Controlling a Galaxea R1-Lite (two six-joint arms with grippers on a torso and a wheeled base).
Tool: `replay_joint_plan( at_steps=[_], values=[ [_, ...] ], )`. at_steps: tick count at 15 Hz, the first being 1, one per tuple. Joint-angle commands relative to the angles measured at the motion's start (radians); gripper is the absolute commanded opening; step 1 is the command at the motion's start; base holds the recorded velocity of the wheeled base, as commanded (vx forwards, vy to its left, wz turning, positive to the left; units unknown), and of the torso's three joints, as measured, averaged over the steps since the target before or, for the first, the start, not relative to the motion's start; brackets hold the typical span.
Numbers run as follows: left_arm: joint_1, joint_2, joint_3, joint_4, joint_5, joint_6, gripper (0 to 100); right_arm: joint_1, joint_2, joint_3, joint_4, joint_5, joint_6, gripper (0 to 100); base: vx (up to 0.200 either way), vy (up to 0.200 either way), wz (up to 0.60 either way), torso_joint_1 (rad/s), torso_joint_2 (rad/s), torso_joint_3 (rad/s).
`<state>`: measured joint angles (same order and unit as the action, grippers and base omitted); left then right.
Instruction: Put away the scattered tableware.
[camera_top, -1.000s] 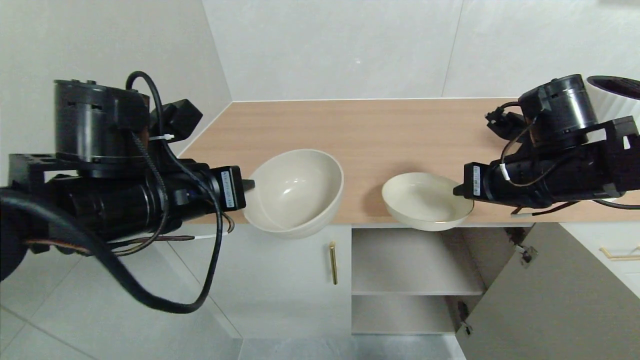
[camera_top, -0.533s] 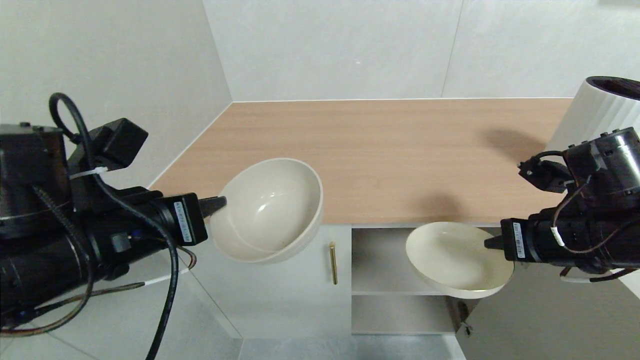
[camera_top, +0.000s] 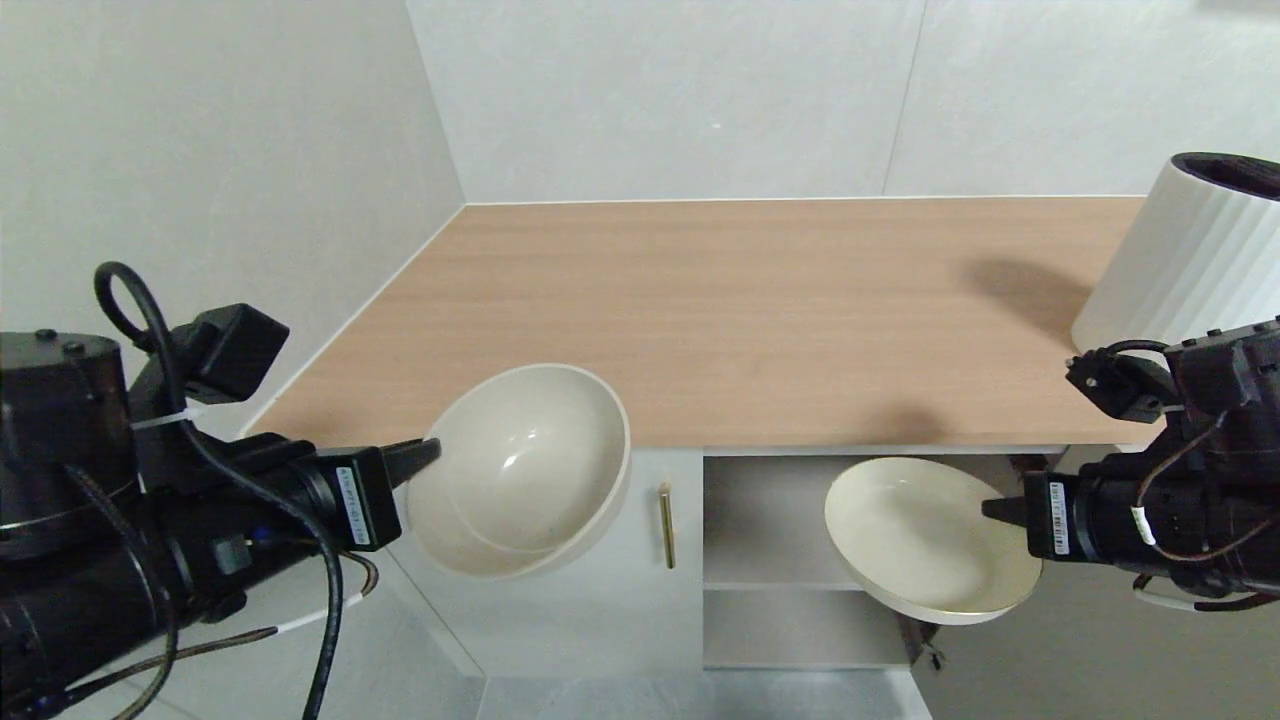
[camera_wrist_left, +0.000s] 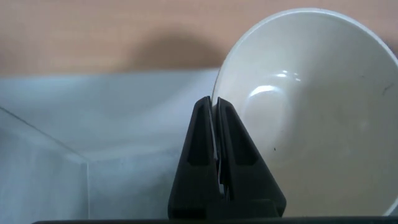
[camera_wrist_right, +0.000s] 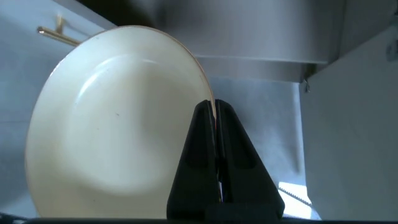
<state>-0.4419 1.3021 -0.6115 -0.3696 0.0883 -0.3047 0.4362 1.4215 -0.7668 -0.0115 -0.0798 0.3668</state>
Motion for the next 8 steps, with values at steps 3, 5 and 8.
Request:
replay_joint_plan(
  at_steps=[3, 5, 8],
  values=[
    [-0.004, 0.039, 0.007, 0.001, -0.001, 0.001, 0, -0.030, 0.002, 0.004, -0.001, 0.000, 0.000, 0, -0.067, 0.000, 0.00, 0.004, 0.00, 0.001],
    [-0.006, 0.040, 0.007, 0.001, -0.002, 0.001, 0, -0.030, 0.007, 0.004, -0.001, -0.002, 0.000, 0, 0.000, 0.000, 0.00, 0.000, 0.00, 0.000],
    [-0.008, 0.042, 0.007, 0.001, -0.002, 0.001, 0, -0.030, 0.024, 0.004, -0.001, -0.002, 0.000, 0, 0.000, 0.000, 0.00, 0.000, 0.00, 0.000]
  ],
)
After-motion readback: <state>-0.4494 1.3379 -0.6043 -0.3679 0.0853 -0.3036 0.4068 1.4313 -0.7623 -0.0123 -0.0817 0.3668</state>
